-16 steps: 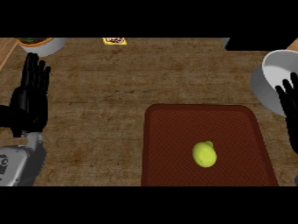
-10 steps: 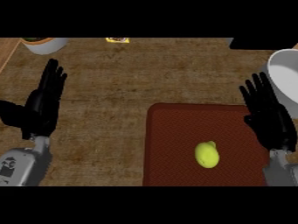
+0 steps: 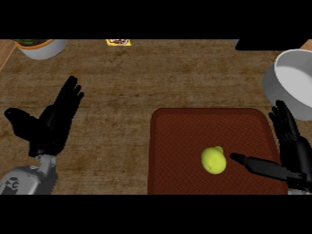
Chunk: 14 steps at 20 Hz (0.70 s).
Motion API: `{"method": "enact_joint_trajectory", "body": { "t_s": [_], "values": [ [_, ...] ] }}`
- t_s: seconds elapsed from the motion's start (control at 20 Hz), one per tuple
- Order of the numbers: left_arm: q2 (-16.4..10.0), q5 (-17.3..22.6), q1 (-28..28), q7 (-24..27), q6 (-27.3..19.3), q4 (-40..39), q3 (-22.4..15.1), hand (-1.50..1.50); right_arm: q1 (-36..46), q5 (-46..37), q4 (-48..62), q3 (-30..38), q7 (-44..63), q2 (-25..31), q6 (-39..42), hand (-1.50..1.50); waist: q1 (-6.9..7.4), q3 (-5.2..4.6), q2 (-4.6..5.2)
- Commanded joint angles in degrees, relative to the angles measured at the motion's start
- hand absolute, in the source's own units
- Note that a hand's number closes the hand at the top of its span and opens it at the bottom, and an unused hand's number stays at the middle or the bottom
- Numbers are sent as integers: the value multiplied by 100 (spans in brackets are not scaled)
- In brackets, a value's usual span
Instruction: Pick the pear from the tray and place it in the pot
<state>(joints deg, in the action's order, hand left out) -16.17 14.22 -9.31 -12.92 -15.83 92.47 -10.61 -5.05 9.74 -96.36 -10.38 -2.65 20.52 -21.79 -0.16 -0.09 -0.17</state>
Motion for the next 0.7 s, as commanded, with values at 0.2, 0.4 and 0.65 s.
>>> {"method": "enact_joint_trajectory", "body": {
  "t_s": [0.2, 0.4, 0.65],
  "values": [
    [20, -62, 362, 34, 100, 149, -55, 0, -648, -345, -1342, 271, 1699, 1899, 816, -150, -48, -9, -3],
    [-1, 0, 177, -200, 167, 242, -16, 0, -503, 223, -1893, 660, 2724, 2709, 1633, -150, -19, -4, 5],
    [-16, -9, 266, -31, 282, 202, 90, 0, 71, 842, -1787, 699, 3845, 3181, 2428, -150, 72, 0, 22]
  ]
}}
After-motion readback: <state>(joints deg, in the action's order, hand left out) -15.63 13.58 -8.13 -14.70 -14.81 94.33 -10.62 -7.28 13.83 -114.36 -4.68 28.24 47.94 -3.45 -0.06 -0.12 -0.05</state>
